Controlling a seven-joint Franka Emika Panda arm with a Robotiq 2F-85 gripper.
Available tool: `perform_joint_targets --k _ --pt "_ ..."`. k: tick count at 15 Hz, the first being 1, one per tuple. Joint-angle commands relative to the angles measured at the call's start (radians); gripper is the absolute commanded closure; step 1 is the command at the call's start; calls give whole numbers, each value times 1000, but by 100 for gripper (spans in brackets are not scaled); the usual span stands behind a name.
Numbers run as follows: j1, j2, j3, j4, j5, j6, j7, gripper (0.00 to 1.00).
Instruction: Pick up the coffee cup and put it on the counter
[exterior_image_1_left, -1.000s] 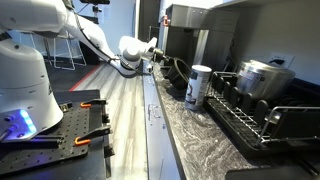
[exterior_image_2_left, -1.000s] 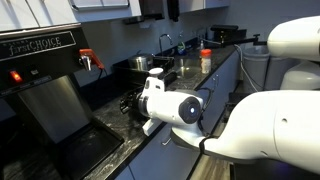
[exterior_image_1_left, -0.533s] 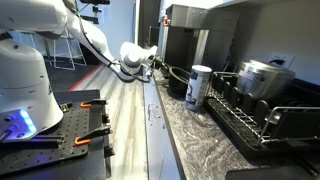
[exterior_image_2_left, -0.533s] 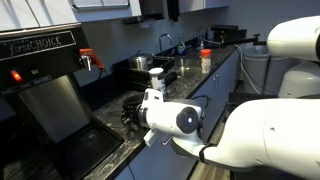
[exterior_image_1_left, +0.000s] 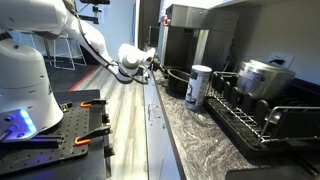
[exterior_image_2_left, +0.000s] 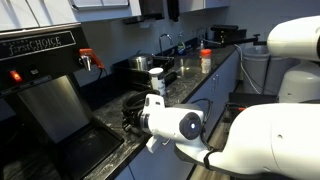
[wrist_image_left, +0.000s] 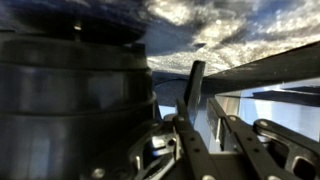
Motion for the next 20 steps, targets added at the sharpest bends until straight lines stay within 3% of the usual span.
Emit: perform_joint_targets --k 1,2,3,5,10,20 --pt "-15 10 39 26 -29 -6 2 93" --pt "-17 15 49 30 -33 -8 0 93" --pt "-25 25 62 31 -42 -1 -3 47" --pt "-28 35 74 27 -56 7 -6 39" --pt "0 66 69 -3 -79 5 -16 3" --pt "8 242 88 -75 -250 5 -31 0"
